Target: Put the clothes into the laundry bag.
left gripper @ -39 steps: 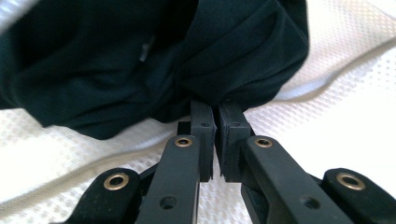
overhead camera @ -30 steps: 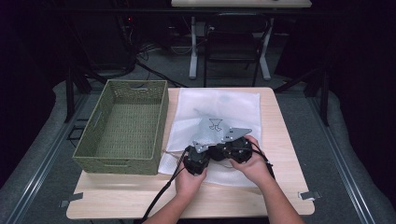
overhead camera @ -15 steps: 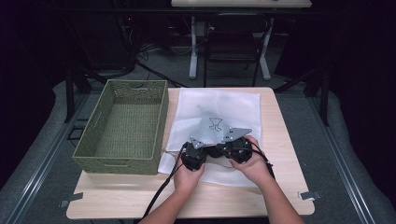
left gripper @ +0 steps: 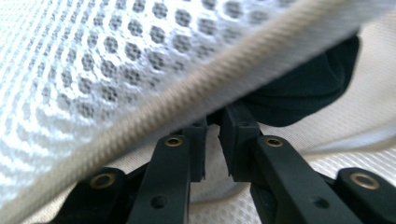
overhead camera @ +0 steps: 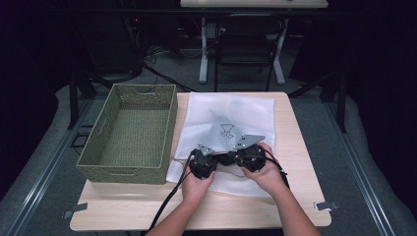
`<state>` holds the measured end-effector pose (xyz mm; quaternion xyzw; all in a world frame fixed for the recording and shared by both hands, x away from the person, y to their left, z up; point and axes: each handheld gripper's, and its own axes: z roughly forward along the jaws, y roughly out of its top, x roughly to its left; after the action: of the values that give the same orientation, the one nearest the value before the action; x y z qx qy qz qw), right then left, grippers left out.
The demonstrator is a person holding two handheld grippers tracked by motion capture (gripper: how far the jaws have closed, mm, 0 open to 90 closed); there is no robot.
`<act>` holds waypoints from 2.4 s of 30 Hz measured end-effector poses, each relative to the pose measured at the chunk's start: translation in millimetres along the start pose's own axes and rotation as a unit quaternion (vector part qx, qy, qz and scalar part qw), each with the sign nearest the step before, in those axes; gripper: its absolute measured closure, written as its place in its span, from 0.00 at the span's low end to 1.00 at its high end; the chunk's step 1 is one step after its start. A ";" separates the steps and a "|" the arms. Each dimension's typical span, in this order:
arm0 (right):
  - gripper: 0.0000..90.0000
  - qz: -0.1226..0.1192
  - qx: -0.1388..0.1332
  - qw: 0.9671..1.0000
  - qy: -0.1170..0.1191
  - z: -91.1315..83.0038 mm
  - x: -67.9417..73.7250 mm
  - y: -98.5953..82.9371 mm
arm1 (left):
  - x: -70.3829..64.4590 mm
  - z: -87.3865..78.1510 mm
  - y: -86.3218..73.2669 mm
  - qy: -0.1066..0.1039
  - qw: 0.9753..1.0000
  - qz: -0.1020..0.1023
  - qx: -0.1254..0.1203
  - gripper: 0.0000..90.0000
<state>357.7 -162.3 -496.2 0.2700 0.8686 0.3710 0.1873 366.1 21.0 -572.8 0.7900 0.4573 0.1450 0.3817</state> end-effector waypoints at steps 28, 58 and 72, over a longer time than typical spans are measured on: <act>0.99 0.000 0.002 1.000 0.001 0.4 1.0 0.0 | -14.7 10.1 -1.9 -0.034 0.999 -0.003 0.019 1.00; 0.99 0.000 0.007 1.000 0.010 1.2 1.8 -0.3 | -2.3 20.1 16.8 -0.003 1.000 -0.027 -0.001 1.00; 0.99 -0.001 0.006 1.000 0.013 1.8 2.7 0.0 | 3.2 23.0 20.1 0.010 0.998 -0.054 -0.011 0.96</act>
<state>356.6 -159.6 -497.8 0.2652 0.8733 0.3693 0.1751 393.4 7.0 -573.8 0.7585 0.5014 0.1367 0.3932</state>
